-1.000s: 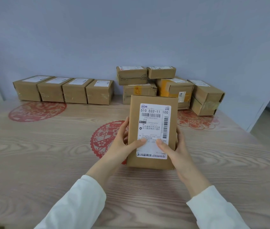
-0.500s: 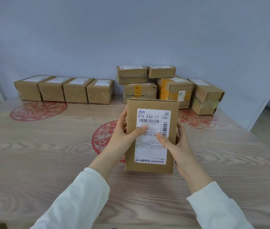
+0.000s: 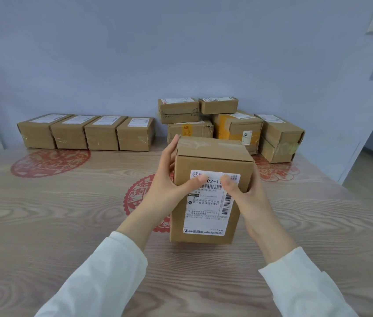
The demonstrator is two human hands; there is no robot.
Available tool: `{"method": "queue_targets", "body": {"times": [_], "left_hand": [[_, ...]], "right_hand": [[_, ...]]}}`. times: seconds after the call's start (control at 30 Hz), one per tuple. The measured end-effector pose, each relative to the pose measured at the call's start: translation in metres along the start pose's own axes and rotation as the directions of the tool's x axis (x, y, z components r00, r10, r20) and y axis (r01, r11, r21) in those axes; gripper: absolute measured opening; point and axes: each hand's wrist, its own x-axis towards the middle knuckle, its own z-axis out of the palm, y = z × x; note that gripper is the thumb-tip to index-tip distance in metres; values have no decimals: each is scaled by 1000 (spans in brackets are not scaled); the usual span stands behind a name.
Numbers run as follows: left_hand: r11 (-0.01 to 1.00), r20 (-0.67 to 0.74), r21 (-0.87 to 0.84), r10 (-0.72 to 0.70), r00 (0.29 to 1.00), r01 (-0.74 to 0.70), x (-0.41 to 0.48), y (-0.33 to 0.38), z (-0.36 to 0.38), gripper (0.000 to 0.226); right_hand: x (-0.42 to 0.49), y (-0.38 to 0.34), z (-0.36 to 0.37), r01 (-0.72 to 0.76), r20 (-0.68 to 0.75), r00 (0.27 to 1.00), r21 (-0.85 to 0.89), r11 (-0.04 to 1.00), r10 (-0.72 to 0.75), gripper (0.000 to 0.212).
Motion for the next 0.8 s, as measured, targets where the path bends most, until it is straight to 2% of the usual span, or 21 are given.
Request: {"method": "queue_targets", "body": {"times": [0.1, 0.17, 0.27, 0.33, 0.4, 0.6, 0.8], "left_hand": [[1000, 39, 1, 1, 999, -1, -1, 5, 1, 94], [998, 56, -25, -49, 997, 50, -1, 7, 0, 92], [978, 38, -97, -180, 983, 183, 0, 8, -1, 109], [964, 30, -159, -210, 977, 212, 0, 6, -1, 99], [955, 41, -215, -201, 979, 205, 1, 3, -2, 81], [946, 69, -277, -157, 985, 170, -3, -5, -2, 83], [961, 114, -230, -131, 985, 154, -4, -12, -4, 94]], "right_hand": [[0, -3, 0, 38, -24, 999, -8, 999, -38, 92], [-2, -4, 1, 98, -28, 995, -55, 994, -100, 92], [-6, -1, 1, 166, -14, 985, -151, 974, -170, 90], [-6, 2, 1, 183, 2, 982, -205, 961, -186, 91], [-5, 3, 2, 186, 48, 982, -243, 952, -180, 95], [-8, 4, 0, 145, 84, 988, -197, 970, -131, 111], [-12, 8, -2, 41, 90, 996, -143, 989, -29, 94]]}}
